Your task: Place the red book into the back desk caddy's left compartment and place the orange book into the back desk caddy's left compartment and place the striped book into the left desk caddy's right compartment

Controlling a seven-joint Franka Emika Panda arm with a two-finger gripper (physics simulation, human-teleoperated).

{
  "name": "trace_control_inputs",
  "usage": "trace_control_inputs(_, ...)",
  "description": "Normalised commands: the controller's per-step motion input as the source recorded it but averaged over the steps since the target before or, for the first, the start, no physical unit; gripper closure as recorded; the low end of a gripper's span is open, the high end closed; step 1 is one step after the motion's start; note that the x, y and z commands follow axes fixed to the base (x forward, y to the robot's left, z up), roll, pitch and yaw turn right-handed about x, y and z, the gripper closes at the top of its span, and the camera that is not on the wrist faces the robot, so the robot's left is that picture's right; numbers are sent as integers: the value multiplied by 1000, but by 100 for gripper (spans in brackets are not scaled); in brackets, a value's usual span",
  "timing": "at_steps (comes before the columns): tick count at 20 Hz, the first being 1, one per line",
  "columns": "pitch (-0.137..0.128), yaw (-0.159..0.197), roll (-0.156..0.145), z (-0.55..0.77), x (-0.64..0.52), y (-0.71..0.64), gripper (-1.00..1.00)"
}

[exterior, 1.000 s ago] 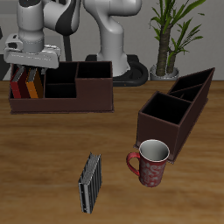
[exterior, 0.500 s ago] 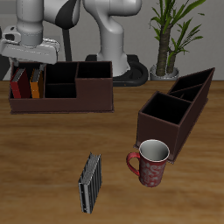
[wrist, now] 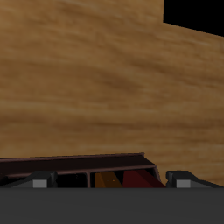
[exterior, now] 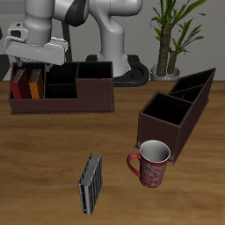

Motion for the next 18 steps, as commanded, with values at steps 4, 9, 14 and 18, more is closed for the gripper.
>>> trace_control_inputs(4,26,-2,39,84,550,172,-100)
trace_control_inputs(9,12,6,28,149,599,367,-100)
trace_control_inputs(14,-8,17,10,175,582,389,-100)
trace_control_inputs(18,12,-6,-15,129,570,281,-100)
